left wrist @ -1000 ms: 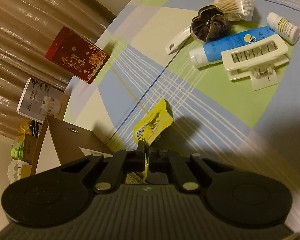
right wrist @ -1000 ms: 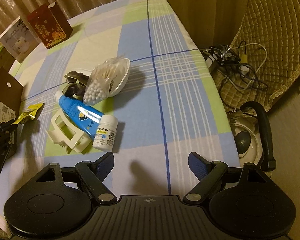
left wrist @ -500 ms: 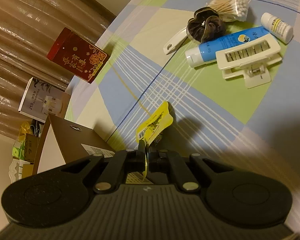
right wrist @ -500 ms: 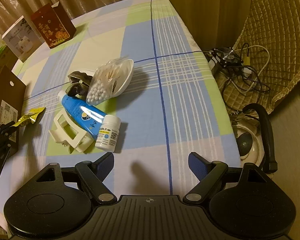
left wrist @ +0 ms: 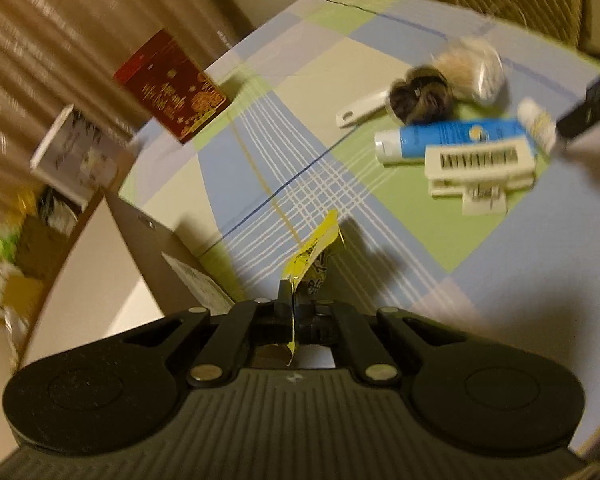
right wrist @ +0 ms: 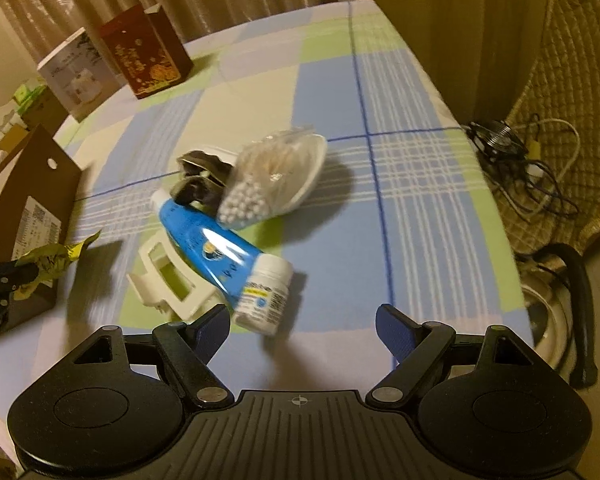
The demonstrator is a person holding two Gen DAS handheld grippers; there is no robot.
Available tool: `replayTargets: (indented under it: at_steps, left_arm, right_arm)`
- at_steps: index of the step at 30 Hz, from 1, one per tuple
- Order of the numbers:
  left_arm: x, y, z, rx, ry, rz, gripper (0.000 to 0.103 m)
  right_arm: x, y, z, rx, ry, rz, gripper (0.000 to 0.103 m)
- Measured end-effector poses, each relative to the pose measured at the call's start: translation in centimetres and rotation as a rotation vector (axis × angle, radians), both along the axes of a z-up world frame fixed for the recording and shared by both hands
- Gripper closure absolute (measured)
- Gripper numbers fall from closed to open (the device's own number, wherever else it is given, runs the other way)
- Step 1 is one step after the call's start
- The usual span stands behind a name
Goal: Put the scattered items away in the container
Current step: 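Grasp the yellow snack packet with the left gripper while the right gripper grasps the white pill bottle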
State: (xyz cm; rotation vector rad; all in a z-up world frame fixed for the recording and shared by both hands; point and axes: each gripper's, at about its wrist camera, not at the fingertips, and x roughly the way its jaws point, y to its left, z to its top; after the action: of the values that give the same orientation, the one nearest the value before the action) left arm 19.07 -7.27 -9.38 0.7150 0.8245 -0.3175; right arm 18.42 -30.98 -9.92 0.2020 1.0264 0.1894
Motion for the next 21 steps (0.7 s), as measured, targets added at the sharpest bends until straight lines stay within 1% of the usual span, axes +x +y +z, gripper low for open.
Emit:
replayTargets:
  at_steps: [2, 3, 4, 5, 7, 10, 12, 14, 17, 21]
  left_arm:
    - [0.2, 0.5, 0.8, -0.067, 0.030, 0.038, 0.103]
    - [0.3, 0.8, 1.2, -0.098, 0.042, 0.055, 0.103]
    - [0.4, 1.0, 1.4, -0.125, 0.054, 0.070, 0.103]
    - [0.5, 1.3, 1.7, -0.150, 0.065, 0.087, 0.103]
    - [0.6, 1.6, 2.0, -0.185, 0.081, 0.112, 0.103]
    - [0.4, 2.0, 2.3, -0.207, 0.088, 0.137, 0.103]
    - [0.2, 2.2, 2.5, -0.220, 0.092, 0.150, 0.103]
    - [-0.1, 2.4, 2.6, -0.226, 0.092, 0.160, 0.103]
    - [-0.4, 2.8, 2.8, -0.238, 0.091, 0.173, 0.103]
    - [-0.7, 3.3, 3.3, -0.268, 0.090, 0.186, 0.103]
  right_arm:
    - [0.4, 0.4, -0.1, -0.006, -0.009, 0.012, 0.017]
    - [0.5, 0.5, -0.1, -0.006, -0.014, 0.014, 0.019]
    - [0.7, 0.7, -0.2, -0.001, -0.017, 0.021, 0.040]
    - [1.1, 0.7, -0.4, 0.009, -0.006, 0.032, 0.049]
    - [1.6, 1.0, -0.7, 0.016, 0.015, 0.038, 0.049]
    - [2.1, 1.3, -1.2, 0.004, 0.020, 0.050, 0.049]
    - [2.1, 1.6, -1.3, -0.022, 0.016, 0.059, 0.064]
    - [2.2, 1.7, -1.3, -0.042, 0.017, 0.071, 0.073]
    - [2.0, 1.6, -1.2, -0.051, 0.028, 0.085, 0.073]
    - [1.0, 1.3, -0.6, -0.057, 0.013, 0.077, 0.073]
